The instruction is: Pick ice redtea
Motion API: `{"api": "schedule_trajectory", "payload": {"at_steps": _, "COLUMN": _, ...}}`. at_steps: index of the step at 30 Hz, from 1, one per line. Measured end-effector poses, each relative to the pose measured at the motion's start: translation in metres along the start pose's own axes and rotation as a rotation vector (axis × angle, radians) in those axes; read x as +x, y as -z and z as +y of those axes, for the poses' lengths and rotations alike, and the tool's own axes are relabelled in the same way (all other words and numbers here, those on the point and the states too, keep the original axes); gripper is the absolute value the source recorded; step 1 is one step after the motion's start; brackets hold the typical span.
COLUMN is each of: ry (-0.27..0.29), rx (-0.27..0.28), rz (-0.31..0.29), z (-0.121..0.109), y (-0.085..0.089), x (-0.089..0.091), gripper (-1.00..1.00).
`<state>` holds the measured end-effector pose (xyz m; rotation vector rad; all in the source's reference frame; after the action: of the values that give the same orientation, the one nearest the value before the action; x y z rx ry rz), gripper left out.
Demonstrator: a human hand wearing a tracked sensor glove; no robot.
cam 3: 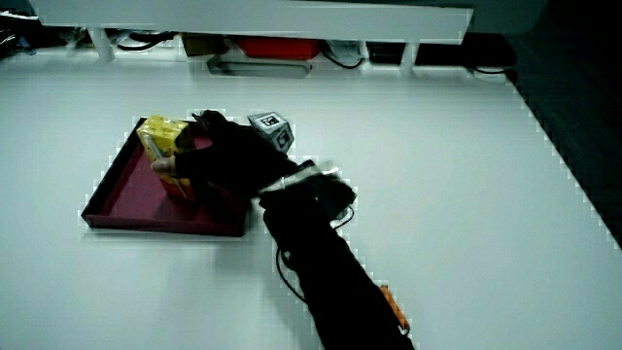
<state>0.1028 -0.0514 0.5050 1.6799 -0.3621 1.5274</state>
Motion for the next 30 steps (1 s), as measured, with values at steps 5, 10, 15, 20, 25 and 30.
{"api": "schedule_trajectory", "payload": {"at_steps": 5, "ry": -0.023, "rx": 0.000, "rz": 0.015, "z": 0.015, "y": 0.006, "x": 0.012, "gripper": 0.00}}
{"api": "schedule_trajectory", "payload": {"at_steps": 10, "ry": -0.033, "rx": 0.005, "rz": 0.042, "z": 0.022, "y": 0.009, "x": 0.020, "gripper": 0.00}}
{"api": "schedule_trajectory", "payload": {"at_steps": 15, "ry": -0.041, "rx": 0.006, "rz": 0.061, "z": 0.023, "y": 0.010, "x": 0.025, "gripper": 0.00}}
{"api": "schedule_trajectory", "payload": {"at_steps": 20, "ry": -0.077, "rx": 0.038, "rz": 0.095, "z": 0.022, "y": 0.011, "x": 0.028, "gripper": 0.08}}
{"api": "schedule_trajectory", "payload": {"at_steps": 25, "ry": -0.118, "rx": 0.138, "rz": 0.095, "z": 0.019, "y": 0.010, "x": 0.029, "gripper": 0.27}}
{"api": "schedule_trajectory", "payload": {"at_steps": 30, "ry": -0.170, "rx": 0.220, "rz": 0.129, "z": 0.015, "y": 0.010, "x": 0.031, "gripper": 0.46}}
